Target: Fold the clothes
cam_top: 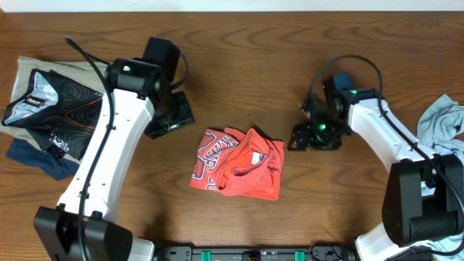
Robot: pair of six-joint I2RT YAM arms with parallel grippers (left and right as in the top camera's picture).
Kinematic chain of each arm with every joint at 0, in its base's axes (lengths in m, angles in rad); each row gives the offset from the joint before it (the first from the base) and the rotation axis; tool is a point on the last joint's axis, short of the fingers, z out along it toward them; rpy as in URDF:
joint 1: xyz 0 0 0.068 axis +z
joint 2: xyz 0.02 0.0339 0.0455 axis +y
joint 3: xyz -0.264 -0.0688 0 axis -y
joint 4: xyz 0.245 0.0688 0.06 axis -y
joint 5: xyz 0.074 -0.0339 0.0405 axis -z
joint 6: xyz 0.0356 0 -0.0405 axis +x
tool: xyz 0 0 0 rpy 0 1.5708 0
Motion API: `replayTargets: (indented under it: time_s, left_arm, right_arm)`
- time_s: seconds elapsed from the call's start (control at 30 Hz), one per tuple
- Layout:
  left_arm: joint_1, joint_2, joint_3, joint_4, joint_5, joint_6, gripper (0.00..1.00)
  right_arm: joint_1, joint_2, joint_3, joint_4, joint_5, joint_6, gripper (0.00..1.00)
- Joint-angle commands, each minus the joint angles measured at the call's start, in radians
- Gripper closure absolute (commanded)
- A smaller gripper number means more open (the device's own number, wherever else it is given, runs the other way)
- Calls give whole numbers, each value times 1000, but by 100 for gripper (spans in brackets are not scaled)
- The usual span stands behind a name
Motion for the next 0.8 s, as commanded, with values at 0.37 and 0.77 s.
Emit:
replayTargets:
  time_s: [0.37, 0.77]
  left_arm:
    - [17, 31, -370, 277, 155, 59, 44]
    - [17, 31, -623, 525, 235, 61, 44]
  right_arm:
    - [259, 2, 82, 138, 105, 72, 47]
    - [303, 16, 63, 163, 158, 107, 64]
